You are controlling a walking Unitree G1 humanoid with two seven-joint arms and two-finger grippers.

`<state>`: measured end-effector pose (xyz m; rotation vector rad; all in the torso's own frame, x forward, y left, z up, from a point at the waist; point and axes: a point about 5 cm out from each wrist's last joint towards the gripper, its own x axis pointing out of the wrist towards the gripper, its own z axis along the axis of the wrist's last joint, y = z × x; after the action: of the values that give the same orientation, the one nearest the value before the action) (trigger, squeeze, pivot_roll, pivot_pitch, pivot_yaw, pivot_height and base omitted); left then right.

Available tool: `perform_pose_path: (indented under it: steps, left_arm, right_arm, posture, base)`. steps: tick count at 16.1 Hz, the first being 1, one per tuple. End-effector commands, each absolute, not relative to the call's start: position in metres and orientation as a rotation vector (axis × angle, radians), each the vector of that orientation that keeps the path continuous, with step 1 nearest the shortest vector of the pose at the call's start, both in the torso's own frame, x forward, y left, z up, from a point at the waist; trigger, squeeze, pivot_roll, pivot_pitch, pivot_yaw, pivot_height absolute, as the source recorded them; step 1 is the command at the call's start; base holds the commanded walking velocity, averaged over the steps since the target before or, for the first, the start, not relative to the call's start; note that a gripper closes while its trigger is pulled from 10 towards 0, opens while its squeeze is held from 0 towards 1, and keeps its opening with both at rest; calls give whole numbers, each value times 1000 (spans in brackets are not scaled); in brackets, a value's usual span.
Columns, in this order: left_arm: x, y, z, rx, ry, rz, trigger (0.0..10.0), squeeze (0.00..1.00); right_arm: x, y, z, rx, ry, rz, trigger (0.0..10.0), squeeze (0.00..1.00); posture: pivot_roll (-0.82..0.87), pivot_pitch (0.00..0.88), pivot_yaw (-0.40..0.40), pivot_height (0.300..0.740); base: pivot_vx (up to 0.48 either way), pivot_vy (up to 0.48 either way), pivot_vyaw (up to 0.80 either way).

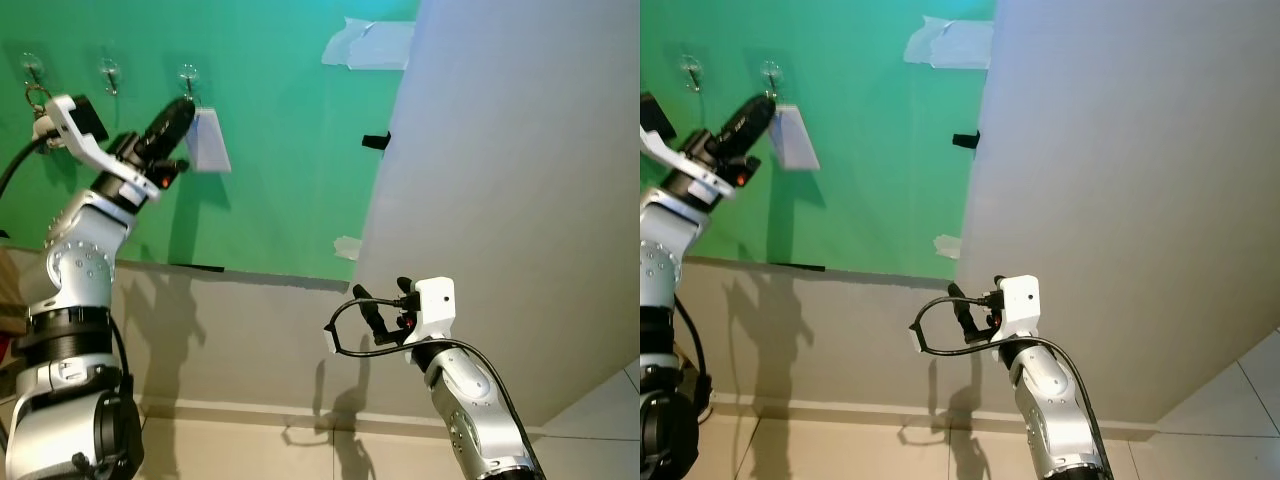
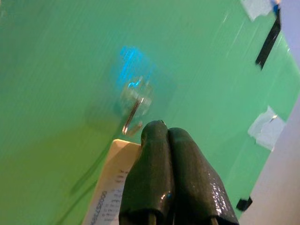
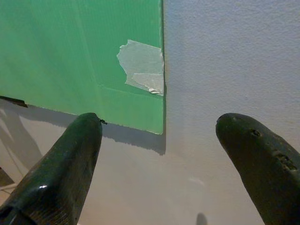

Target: Hang keys on a hook

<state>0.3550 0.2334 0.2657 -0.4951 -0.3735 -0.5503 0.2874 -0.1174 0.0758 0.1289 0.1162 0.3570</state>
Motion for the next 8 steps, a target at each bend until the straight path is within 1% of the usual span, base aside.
perform_pose_path:
  steps: [1,5,8]
  left_arm:
    - [357,230,271,-489,-387,-558,10000,0]
    - [358,231,274,-495,-403,-560,10000,0]
    - [362,238,267,-513,-394,-494,10000,0]
  right_arm:
    - [287,-120,79,112,109,357,10000,1000]
    - [287,-121,79,109,111,361,10000,1000]
    - [287,-120,78,107,114,365,10000,1000]
  posture:
    - [-3,0,-68,740]
    - [-4,0,-69,740]
    - [-4,0,-69,740]
  base:
    - [0,0,0]
    - [0,0,0]
    - [0,0,0]
